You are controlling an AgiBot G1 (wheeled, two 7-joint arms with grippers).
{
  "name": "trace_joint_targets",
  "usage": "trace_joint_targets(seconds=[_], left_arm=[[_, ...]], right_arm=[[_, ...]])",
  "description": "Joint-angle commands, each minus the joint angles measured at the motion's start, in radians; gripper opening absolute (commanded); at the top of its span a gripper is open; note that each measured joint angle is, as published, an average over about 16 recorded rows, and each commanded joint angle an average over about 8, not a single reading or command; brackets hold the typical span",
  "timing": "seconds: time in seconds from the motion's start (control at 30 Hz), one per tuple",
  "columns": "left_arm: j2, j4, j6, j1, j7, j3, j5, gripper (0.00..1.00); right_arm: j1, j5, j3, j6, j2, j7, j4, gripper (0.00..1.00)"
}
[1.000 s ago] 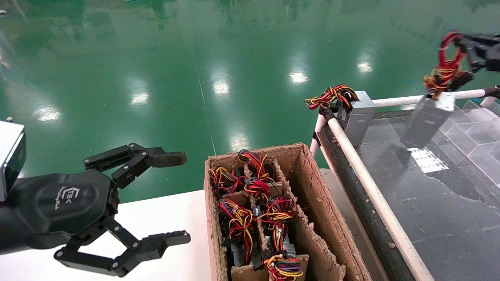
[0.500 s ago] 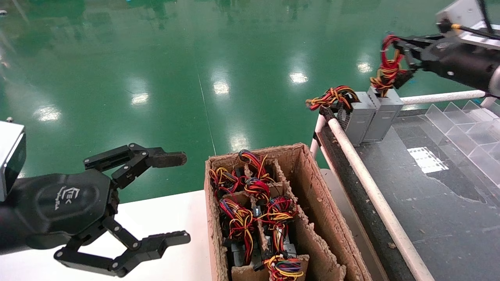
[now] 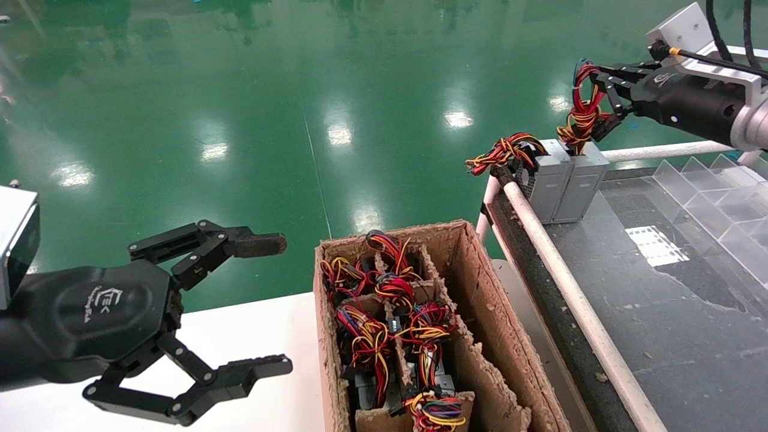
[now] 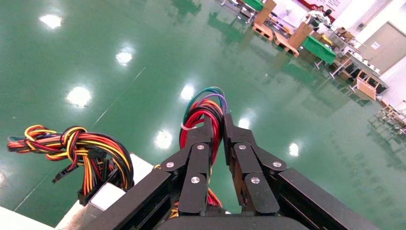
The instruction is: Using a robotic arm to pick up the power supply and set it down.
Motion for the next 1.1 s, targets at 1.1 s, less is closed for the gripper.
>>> trace_joint_targets(seconds=[1.1], left_arm=[[0.000, 0.000, 0.000, 0.000, 0.000, 0.000, 0.000, 1.00]], right_arm=[[-0.099, 0.075, 0.020, -0.188, 0.112, 0.180, 0.178, 1.00]])
